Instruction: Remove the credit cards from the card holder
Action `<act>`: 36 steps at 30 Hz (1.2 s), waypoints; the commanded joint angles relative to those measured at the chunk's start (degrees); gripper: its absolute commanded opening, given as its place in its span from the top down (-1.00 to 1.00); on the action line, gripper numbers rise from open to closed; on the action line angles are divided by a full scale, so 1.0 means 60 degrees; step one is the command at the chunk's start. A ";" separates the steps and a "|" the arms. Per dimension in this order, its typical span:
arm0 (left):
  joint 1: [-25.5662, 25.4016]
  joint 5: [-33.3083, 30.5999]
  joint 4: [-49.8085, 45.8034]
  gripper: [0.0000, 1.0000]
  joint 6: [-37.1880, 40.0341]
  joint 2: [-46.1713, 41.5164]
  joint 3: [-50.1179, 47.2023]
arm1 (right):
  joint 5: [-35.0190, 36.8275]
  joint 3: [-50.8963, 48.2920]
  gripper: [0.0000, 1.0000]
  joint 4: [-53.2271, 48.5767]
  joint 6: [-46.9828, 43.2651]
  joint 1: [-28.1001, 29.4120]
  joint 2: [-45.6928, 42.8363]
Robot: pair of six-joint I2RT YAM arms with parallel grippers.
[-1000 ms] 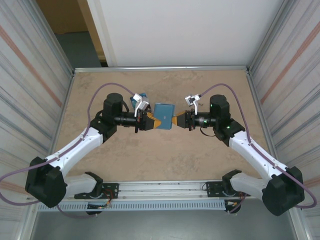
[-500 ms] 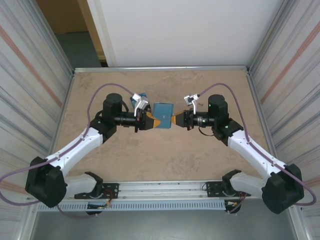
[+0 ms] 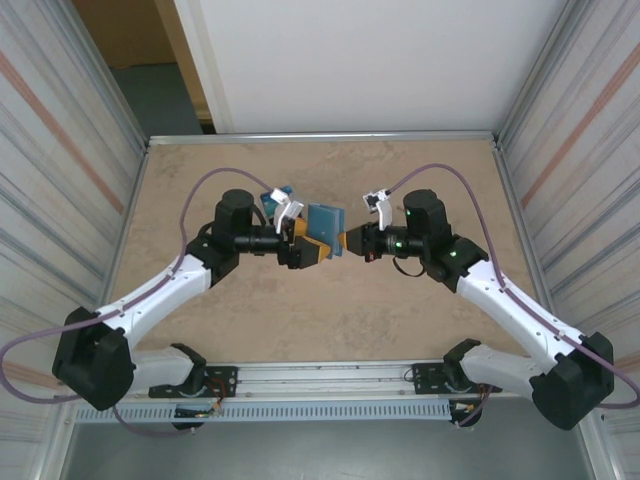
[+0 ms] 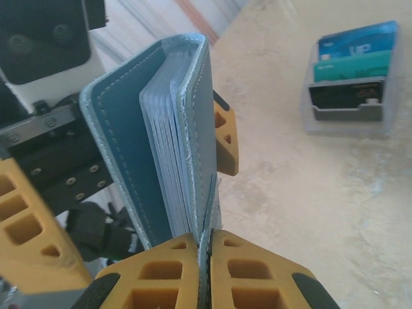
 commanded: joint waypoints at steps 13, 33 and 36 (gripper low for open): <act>-0.1297 -0.4115 0.0098 -0.97 0.0236 0.0756 0.0292 | 0.3646 0.1374 1.00 -0.2212 -0.0129 0.0832 0.0369; -0.1404 -0.5222 0.0149 0.37 -0.0180 0.0892 0.0139 | 0.3810 0.1512 1.00 -0.2289 -0.0050 0.0913 0.0463; -0.1404 -0.5091 0.0208 0.60 -0.0279 0.0979 0.0144 | 0.3534 0.1494 1.00 -0.2198 0.0007 0.0917 0.0443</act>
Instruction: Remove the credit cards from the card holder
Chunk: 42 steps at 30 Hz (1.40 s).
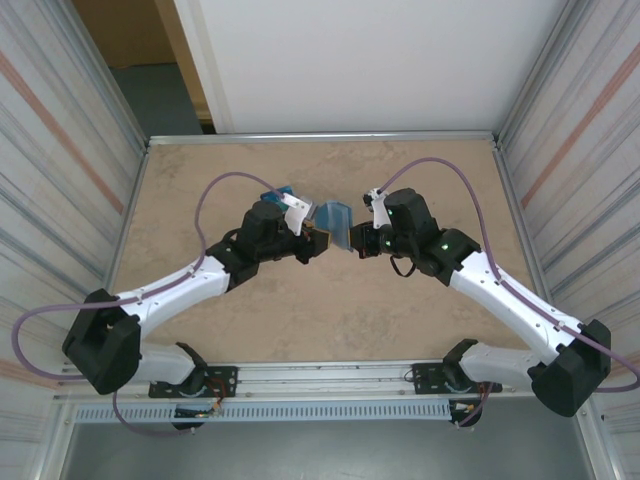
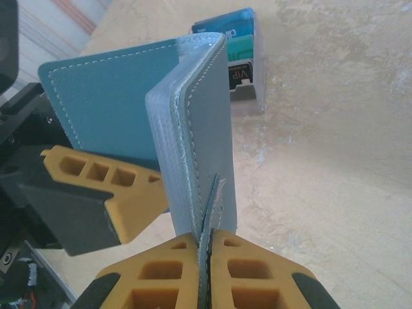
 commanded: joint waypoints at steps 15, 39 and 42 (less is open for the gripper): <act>-0.0042 0.0219 0.0518 0.97 -0.0325 0.0178 0.0042 | -0.0867 0.0064 1.00 0.0970 0.0617 -0.0031 -0.0027; 0.0309 0.1299 0.1609 1.00 -0.1544 -0.0168 -0.0368 | -0.1299 -0.0433 -0.33 0.1332 0.0582 -0.0437 -0.0079; 0.0320 0.1312 0.1592 1.00 -0.1570 -0.0157 -0.0370 | -0.1287 -0.0441 -0.46 0.1353 0.0539 -0.0435 -0.0090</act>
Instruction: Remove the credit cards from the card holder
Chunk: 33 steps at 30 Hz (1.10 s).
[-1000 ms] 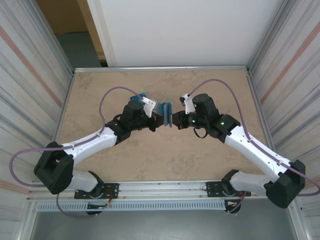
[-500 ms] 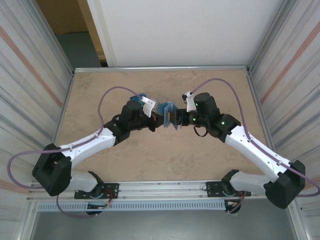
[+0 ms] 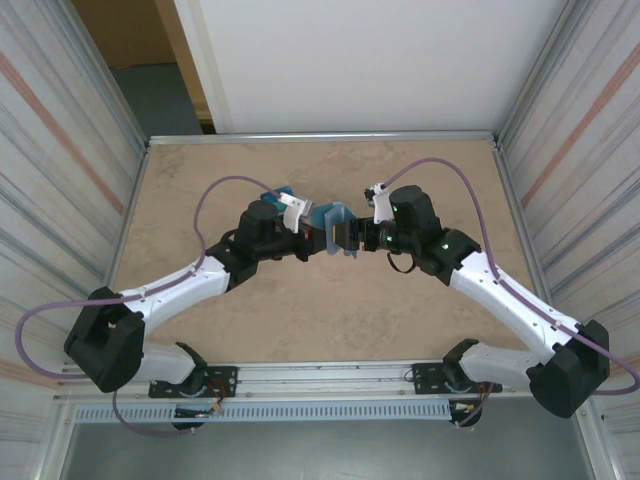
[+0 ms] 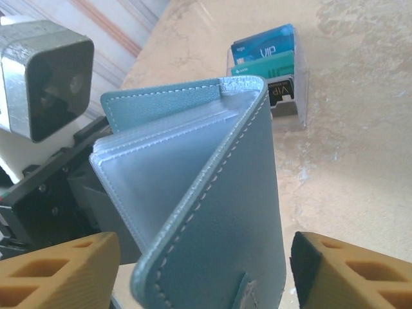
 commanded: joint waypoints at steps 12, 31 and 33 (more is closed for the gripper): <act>0.0059 0.0296 0.0472 1.00 -0.0354 -0.0290 0.0002 | -0.0063 -0.0071 -0.74 -0.0074 -0.0485 -0.0024 0.0022; 0.0052 0.0320 0.0373 1.00 -0.0317 -0.0300 0.0039 | -0.0596 -0.0090 -0.34 0.0168 -0.0414 -0.0177 0.0101; 0.0066 0.0322 0.0373 1.00 -0.0314 -0.0314 0.0043 | -0.0875 -0.0221 -0.28 0.0405 -0.0303 -0.0292 -0.0029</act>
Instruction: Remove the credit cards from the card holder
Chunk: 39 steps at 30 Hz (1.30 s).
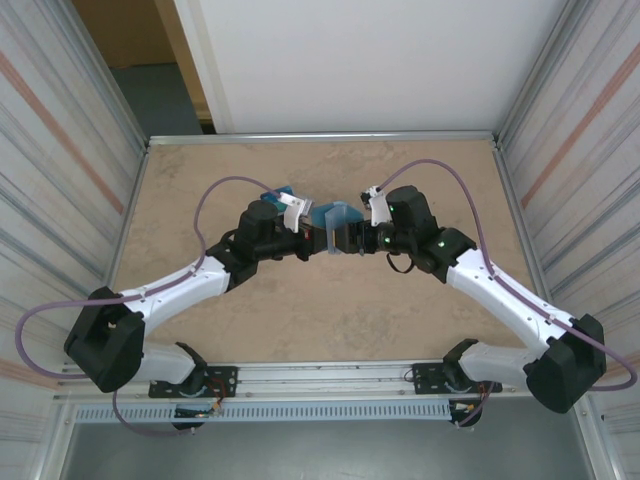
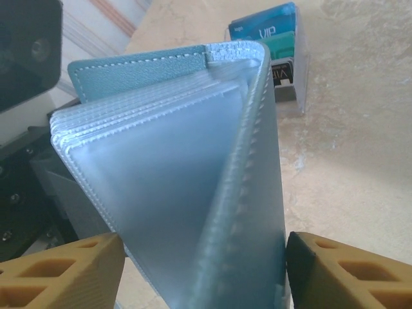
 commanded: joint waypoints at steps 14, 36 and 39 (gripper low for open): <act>0.0081 0.0426 0.0390 1.00 -0.0132 -0.0351 0.0050 | -0.0773 -0.0530 0.21 0.0728 0.0376 -0.0534 -0.0679; 0.0073 0.0596 0.0484 1.00 -0.0286 -0.0410 0.0028 | -0.0398 -0.0136 -0.56 0.0335 -0.0148 -0.0096 -0.0127; 0.0078 0.0649 0.0527 1.00 -0.0297 -0.0410 -0.0001 | -0.0290 -0.0110 -0.50 0.0328 -0.0147 -0.0052 -0.0085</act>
